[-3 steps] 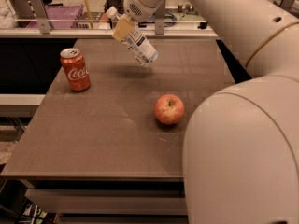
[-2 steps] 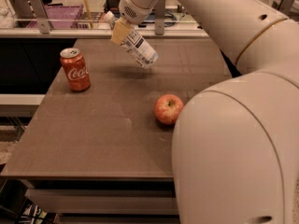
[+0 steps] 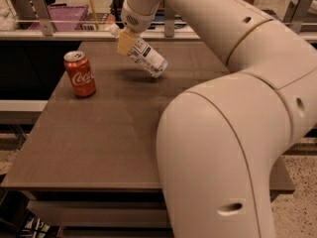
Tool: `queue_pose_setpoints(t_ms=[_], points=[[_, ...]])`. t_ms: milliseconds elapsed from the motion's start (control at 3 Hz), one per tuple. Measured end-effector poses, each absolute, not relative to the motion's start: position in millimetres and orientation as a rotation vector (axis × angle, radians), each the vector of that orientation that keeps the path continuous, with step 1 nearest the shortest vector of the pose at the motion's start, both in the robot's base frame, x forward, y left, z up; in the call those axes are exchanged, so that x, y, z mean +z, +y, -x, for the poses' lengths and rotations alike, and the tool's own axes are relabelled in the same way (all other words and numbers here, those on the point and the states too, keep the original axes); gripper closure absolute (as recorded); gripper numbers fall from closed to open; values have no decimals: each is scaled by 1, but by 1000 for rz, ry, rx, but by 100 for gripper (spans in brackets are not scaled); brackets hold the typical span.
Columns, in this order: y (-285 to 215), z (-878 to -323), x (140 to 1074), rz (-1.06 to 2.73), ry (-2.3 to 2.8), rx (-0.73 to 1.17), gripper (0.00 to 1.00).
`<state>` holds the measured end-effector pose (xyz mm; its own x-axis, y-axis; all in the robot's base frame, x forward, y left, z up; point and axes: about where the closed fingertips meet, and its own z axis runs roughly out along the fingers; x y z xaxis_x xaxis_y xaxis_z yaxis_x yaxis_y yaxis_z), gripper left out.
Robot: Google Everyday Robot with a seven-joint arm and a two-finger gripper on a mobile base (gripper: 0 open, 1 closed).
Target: Knock blue plastic bottle over
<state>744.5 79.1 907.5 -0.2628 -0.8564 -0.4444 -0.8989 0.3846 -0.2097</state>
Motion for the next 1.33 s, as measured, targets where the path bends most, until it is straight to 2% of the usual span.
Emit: queue_pose_setpoints(t_ms=[667, 1333], points=[[95, -759, 874, 1569, 2184, 156, 100], [121, -773, 850, 1521, 2099, 338, 100]])
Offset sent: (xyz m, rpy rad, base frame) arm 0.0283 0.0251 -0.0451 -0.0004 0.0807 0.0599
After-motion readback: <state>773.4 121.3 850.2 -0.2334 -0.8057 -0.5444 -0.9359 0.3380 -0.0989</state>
